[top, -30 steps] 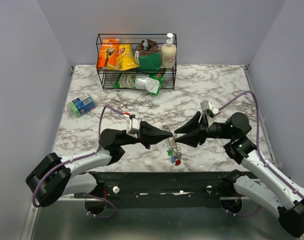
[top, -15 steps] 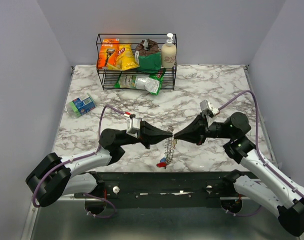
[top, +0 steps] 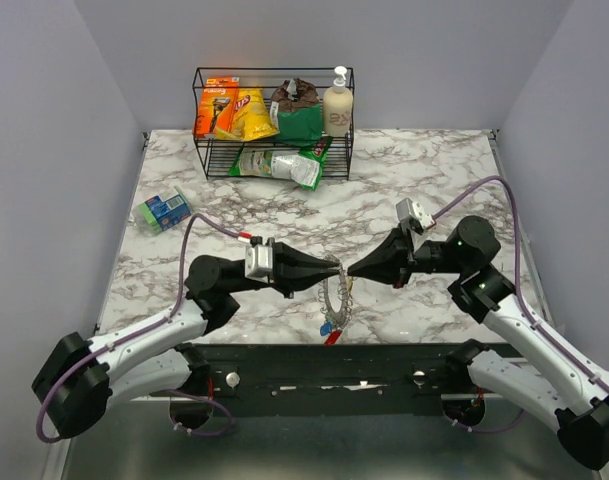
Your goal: Put the keys on the keyring
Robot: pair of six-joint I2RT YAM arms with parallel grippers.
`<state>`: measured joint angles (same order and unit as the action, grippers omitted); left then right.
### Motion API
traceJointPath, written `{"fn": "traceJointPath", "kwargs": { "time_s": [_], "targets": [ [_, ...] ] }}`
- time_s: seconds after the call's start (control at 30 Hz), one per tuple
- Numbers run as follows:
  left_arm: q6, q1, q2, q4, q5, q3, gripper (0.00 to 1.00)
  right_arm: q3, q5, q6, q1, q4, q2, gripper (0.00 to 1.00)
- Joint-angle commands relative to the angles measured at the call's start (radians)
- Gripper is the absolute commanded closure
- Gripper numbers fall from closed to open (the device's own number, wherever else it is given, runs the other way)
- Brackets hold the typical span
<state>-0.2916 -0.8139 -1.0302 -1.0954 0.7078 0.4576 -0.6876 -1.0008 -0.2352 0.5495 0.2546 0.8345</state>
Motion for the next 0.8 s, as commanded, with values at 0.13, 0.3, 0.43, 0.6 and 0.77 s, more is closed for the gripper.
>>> {"fn": "traceJointPath", "kwargs": {
  "time_s": [0.13,0.3,0.43,0.6,0.77],
  "targets": [
    [0.287,-0.005,0.179,0.588,0.028,0.15,0.62,-0.07,-0.035,0.083,-0.005,-0.132,0.048,0.99],
    [0.437,-0.005,0.177,0.903,0.045,0.282,0.53,-0.113,-0.045,0.135,-0.006,-0.21,0.084,0.99],
    [0.542,-0.004,0.118,1.194,0.05,0.395,0.5,-0.158,-0.076,0.183,-0.006,-0.296,0.123,0.99],
    [0.643,-0.004,0.038,1.413,0.042,0.538,0.5,-0.196,-0.079,0.229,-0.006,-0.383,0.164,0.99],
    [0.736,-0.004,-0.033,1.574,0.036,0.624,0.5,-0.202,-0.076,0.292,-0.006,-0.428,0.196,0.99]
  ]
}}
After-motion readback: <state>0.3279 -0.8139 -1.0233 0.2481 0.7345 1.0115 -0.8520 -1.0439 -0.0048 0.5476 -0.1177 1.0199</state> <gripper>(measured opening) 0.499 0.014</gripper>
